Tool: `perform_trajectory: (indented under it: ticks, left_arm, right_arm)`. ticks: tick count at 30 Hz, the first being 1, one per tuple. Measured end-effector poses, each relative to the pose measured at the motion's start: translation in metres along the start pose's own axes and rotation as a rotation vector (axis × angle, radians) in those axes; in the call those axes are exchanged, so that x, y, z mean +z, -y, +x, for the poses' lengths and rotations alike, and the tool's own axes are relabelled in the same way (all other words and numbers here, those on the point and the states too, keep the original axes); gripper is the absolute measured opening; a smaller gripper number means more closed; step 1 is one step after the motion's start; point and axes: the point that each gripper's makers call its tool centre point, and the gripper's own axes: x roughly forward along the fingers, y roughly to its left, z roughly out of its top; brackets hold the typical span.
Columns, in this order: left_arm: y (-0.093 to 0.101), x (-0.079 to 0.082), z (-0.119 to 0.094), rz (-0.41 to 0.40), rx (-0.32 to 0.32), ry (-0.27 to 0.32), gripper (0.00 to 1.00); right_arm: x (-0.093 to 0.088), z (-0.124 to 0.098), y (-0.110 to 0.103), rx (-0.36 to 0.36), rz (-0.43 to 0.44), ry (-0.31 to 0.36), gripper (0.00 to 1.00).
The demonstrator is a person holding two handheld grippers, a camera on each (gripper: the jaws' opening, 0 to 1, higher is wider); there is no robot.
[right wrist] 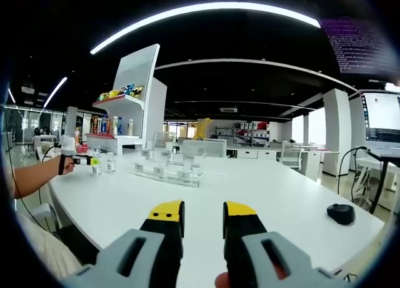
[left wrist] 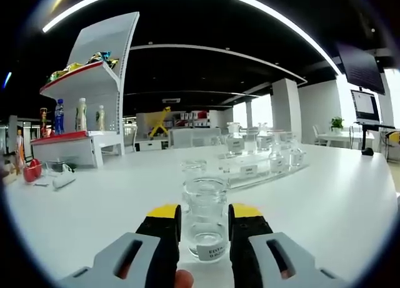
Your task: Identify the label on the chemical reagent bottle, grasp the chemical reagent bottle, and place it in the designated position on the reagent rack
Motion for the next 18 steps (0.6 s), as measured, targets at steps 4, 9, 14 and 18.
perform_trajectory:
  ticks: [4,9,14,18]
  left_arm:
    - [0.0006,0.0006,0.0005,0.005,-0.001,0.002,0.28]
    - [0.0016,0.0026,0.0008,0.007,-0.005,0.008,0.26]
    - [0.0015,0.0012,0.0019,0.009,-0.010,0.006,0.26]
    - [0.0017,0.0012,0.0022,0.005,-0.009,0.012,0.26]
  right_arm:
    - [-0.0006,0.0005,-0.0004,0.001,0.000,-0.001,0.24]
    - [-0.0003,0.0004,0.0004,-0.001,0.000,-0.001,0.24]
    - [-0.0005,0.0003,0.0018,-0.003,0.000,-0.001,0.24]
    - [-0.0007,0.0002,0.0028,-0.005,0.000,-0.001,0.24]
